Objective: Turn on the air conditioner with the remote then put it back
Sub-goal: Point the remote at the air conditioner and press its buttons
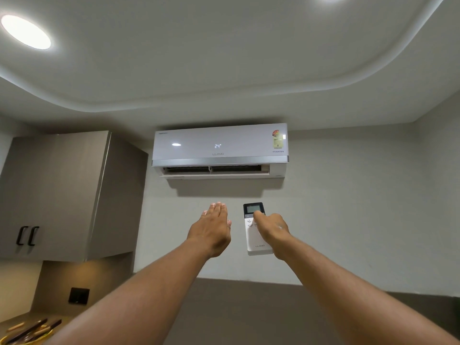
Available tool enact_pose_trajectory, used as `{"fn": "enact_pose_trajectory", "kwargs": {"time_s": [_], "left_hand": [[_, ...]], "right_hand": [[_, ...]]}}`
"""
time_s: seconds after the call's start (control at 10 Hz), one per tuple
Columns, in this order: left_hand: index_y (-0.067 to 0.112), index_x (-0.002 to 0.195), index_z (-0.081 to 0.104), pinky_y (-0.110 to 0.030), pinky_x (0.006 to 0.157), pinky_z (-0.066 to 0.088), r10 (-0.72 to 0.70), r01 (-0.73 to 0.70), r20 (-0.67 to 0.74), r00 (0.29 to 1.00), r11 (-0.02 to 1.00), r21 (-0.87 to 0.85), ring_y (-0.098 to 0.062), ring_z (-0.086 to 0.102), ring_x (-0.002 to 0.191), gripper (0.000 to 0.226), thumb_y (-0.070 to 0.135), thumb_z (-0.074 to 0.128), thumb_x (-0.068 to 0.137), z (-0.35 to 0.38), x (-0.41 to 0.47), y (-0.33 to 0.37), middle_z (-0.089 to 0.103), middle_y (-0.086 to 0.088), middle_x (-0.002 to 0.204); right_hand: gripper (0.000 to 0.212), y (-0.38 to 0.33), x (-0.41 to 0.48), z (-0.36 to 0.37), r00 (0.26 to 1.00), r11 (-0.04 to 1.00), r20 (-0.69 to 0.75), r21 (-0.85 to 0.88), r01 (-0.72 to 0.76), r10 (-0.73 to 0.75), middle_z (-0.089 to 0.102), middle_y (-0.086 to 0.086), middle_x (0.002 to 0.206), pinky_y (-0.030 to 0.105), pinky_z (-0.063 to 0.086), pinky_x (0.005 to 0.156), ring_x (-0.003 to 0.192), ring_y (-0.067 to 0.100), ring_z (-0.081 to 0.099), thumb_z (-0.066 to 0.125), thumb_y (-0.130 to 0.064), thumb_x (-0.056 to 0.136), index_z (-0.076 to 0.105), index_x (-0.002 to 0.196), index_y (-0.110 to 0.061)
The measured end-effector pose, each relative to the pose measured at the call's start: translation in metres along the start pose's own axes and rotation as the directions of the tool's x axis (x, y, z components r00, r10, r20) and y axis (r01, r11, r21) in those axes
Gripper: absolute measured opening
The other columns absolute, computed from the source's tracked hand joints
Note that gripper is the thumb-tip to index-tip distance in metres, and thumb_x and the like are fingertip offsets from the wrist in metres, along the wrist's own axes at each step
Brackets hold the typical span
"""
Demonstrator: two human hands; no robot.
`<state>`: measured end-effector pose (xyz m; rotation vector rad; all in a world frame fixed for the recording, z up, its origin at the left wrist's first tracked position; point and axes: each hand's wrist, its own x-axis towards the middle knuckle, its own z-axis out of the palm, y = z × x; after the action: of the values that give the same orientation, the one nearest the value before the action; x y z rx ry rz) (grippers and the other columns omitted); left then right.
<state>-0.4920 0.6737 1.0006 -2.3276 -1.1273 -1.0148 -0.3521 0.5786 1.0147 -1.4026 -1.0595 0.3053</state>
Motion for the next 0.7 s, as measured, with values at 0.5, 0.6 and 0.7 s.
{"fn": "enact_pose_trajectory", "kwargs": {"time_s": [0.5, 0.6, 0.7], "left_hand": [[0.010, 0.152, 0.003, -0.034, 0.115, 0.004, 0.001, -0.001, 0.004, 1.000, 1.000, 0.010, -0.019, 0.000, 0.147, 0.058, 0.036, 0.016, 0.101, -0.0064, -0.0047, 0.0045, 0.001, -0.007, 0.161], [0.010, 0.152, 0.003, -0.034, 0.116, 0.004, 0.003, -0.003, 0.008, 1.000, 1.000, 0.008, -0.019, 0.000, 0.147, 0.058, 0.035, 0.016, 0.101, -0.0071, -0.0052, 0.0047, 0.001, -0.007, 0.161], [0.010, 0.151, 0.002, -0.034, 0.117, 0.004, 0.005, -0.005, 0.012, 1.000, 1.000, 0.003, -0.018, 0.000, 0.147, 0.058, 0.035, 0.016, 0.101, -0.0080, -0.0057, 0.0055, 0.001, -0.007, 0.161]], "right_hand": [[0.024, -0.0040, -0.0056, -0.0013, 1.000, 1.000, 0.007, 0.004, 0.006, -0.006, 0.063, 0.011, 0.081, 0.026, 0.044, 0.055, 0.066, 0.026, 0.059, 0.047, -0.030, 0.085, 0.059, 0.085, -0.009], [0.023, -0.0040, -0.0063, -0.0015, 1.000, 1.000, 0.004, 0.000, 0.005, -0.005, 0.063, 0.011, 0.080, 0.026, 0.043, 0.054, 0.065, 0.025, 0.059, 0.047, -0.030, 0.085, 0.058, 0.084, -0.009], [0.020, -0.0041, -0.0063, -0.0017, 1.000, 1.000, 0.004, -0.011, -0.001, 0.001, 0.062, 0.009, 0.077, 0.025, 0.042, 0.052, 0.063, 0.024, 0.058, 0.047, -0.028, 0.085, 0.056, 0.077, -0.012]]}}
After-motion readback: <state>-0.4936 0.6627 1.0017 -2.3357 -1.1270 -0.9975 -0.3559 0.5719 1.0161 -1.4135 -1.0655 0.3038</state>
